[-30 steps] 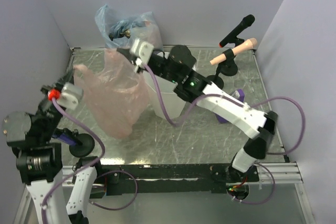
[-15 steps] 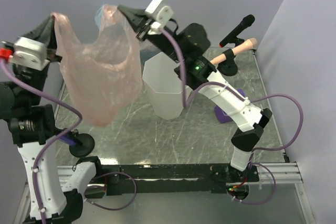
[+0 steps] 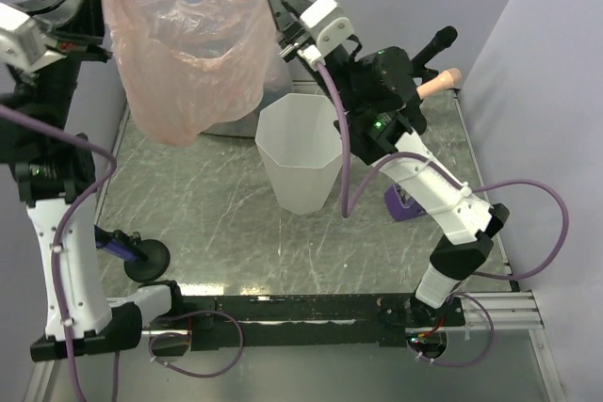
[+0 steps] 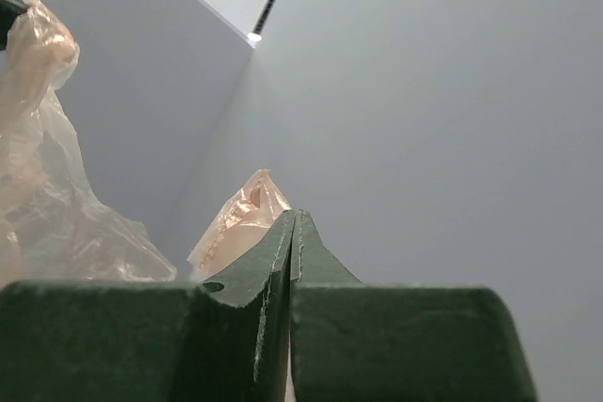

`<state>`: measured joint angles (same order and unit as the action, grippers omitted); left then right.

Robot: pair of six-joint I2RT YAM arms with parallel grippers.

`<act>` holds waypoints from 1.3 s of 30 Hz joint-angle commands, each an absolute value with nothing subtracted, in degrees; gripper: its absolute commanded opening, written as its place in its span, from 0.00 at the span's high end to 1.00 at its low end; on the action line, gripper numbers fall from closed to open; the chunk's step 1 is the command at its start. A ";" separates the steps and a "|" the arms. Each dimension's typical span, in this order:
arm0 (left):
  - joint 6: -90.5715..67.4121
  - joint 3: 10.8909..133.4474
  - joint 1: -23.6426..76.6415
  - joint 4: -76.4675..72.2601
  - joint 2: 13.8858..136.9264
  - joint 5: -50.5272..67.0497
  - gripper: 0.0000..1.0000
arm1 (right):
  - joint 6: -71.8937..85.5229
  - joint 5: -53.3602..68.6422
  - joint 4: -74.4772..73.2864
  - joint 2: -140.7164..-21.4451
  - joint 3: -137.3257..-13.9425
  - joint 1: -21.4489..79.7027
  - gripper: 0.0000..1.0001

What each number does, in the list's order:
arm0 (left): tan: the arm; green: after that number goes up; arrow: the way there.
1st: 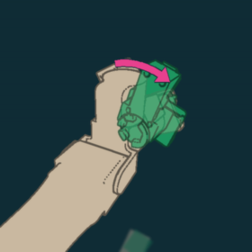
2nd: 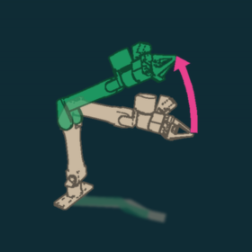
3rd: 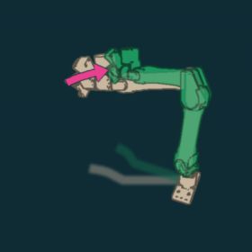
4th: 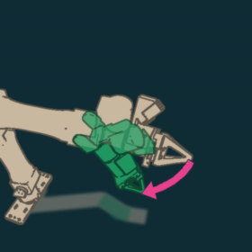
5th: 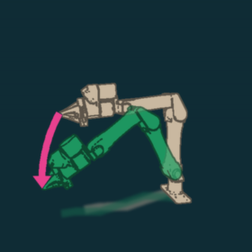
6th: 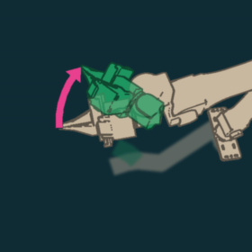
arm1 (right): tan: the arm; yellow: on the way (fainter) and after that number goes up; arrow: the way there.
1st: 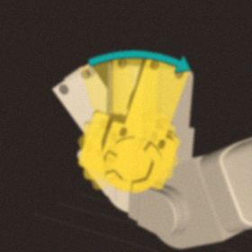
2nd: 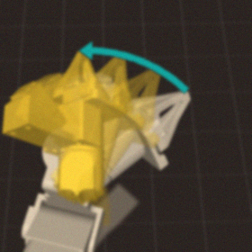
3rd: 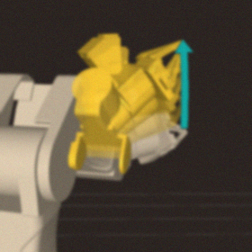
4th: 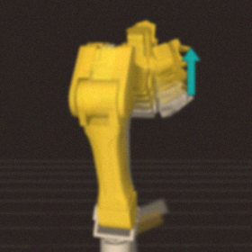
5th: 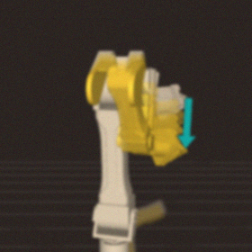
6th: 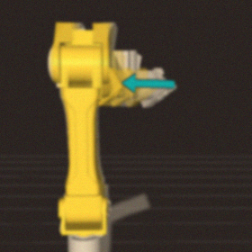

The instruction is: Put the trash bags into the trash bin

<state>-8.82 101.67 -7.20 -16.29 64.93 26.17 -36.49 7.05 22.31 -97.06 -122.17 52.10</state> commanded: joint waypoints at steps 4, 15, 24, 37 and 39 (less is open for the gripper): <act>-3.62 104.23 3.23 -16.09 69.60 32.61 0.99 | -43.94 4.48 25.84 -87.63 -118.30 48.70 1.00; 6.42 113.74 21.44 -14.59 79.71 27.07 0.99 | -46.40 3.43 23.12 -79.38 -111.19 45.88 1.00; 8.08 108.11 24.08 -15.99 78.58 25.94 0.99 | -46.67 3.16 21.18 -76.55 -107.59 44.47 1.00; 19.42 93.35 24.08 -18.72 71.55 12.57 1.00 | -36.13 5.54 16.00 -81.20 -112.57 44.82 1.00; 19.95 92.20 24.08 -19.07 70.75 10.47 0.99 | -34.99 5.97 15.47 -82.96 -114.60 45.35 1.00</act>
